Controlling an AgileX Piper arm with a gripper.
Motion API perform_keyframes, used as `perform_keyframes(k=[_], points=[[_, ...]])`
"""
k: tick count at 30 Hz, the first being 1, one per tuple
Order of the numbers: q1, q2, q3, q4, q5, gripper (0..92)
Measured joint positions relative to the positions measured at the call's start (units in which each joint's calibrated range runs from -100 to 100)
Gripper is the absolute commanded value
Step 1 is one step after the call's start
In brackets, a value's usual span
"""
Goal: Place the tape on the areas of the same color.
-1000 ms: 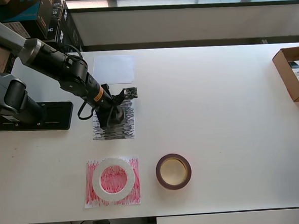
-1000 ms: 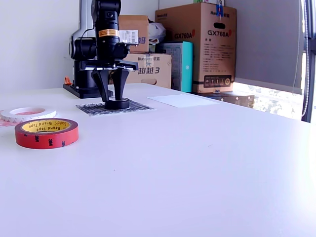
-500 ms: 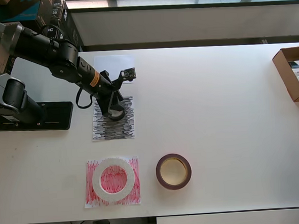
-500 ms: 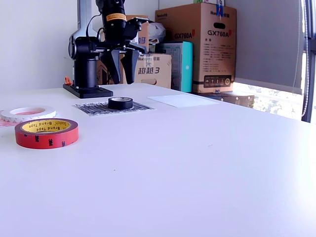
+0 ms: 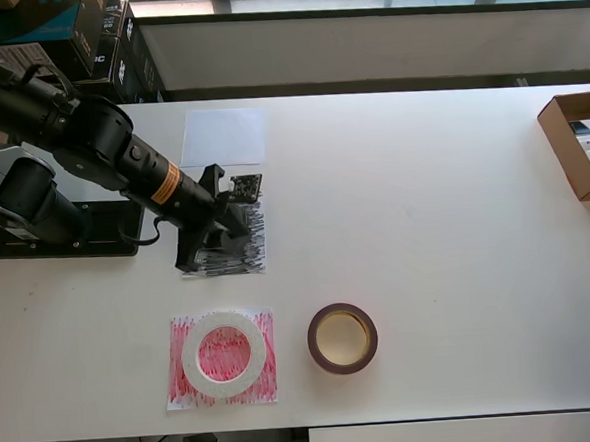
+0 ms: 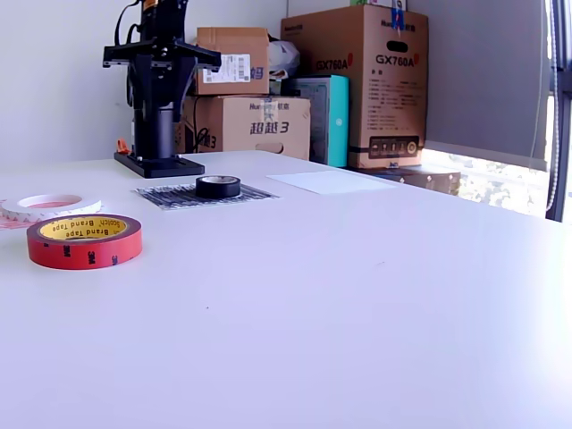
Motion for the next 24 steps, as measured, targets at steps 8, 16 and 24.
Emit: perform_keyframes(k=[8,16,24], points=[[-8.1,0.0,1.6,0.0,0.0,41.0],[-11.1,0.0,3.3,0.0,0.0,41.0],[-10.3,0.9,3.3,0.0,-0.8,41.0]])
